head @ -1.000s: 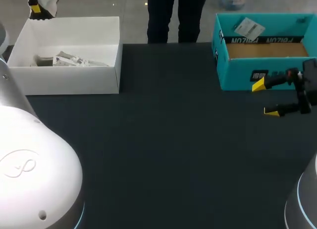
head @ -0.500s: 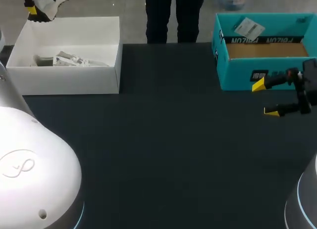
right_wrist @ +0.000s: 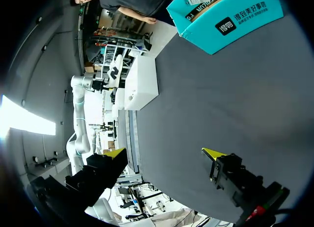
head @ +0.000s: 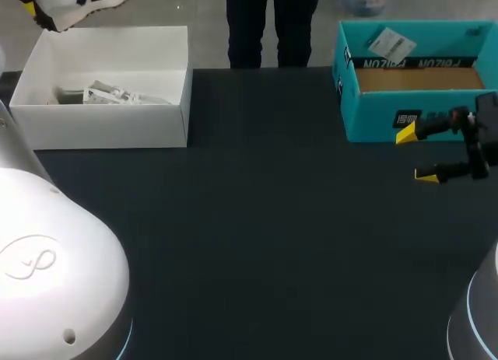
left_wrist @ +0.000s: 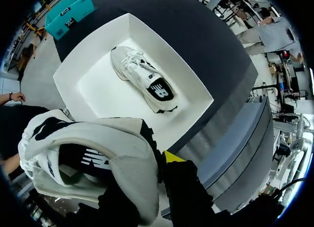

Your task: Take the shoe out of the shoebox, open the shoe tongue, remove and reinsert the insole, then place the shoe into the shoebox

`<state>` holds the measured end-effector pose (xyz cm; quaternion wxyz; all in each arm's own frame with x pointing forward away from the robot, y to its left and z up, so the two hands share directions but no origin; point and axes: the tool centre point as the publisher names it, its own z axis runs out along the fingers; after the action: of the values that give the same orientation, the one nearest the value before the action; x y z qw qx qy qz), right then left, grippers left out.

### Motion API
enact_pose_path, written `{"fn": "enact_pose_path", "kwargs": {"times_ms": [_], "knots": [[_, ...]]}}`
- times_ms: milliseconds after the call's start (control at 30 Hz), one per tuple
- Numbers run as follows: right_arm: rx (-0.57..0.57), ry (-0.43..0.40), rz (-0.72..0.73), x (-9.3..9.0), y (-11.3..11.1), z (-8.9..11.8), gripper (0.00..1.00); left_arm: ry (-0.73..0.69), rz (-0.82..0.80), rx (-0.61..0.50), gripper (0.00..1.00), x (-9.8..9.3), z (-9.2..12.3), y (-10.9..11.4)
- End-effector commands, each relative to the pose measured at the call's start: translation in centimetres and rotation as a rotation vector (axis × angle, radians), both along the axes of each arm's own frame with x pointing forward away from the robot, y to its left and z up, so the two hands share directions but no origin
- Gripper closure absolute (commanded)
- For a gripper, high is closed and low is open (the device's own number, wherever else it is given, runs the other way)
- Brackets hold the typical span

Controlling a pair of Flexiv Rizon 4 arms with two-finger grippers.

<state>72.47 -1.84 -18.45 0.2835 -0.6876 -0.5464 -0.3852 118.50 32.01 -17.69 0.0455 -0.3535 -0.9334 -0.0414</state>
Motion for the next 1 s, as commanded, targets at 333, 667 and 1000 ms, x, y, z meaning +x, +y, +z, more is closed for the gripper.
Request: {"fn": "enact_pose_path", "kwargs": {"times_ms": [333, 667, 1000], "knots": [[-0.003, 0.000, -0.003, -0.1, 0.1, 0.0, 0.00, 0.123, -0.552, -0.062, 1.00, 1.3, 0.5, 0.5], [-0.003, 0.000, -0.003, -0.1, 0.1, 0.0, 0.00, 0.106, -0.846, 0.056, 1.00, 3.1, -0.6, 1.5], [-0.003, 0.000, -0.003, -0.1, 0.1, 0.0, 0.00, 0.127, -0.831, 0.017, 1.00, 3.5, -1.1, 1.2]]}}
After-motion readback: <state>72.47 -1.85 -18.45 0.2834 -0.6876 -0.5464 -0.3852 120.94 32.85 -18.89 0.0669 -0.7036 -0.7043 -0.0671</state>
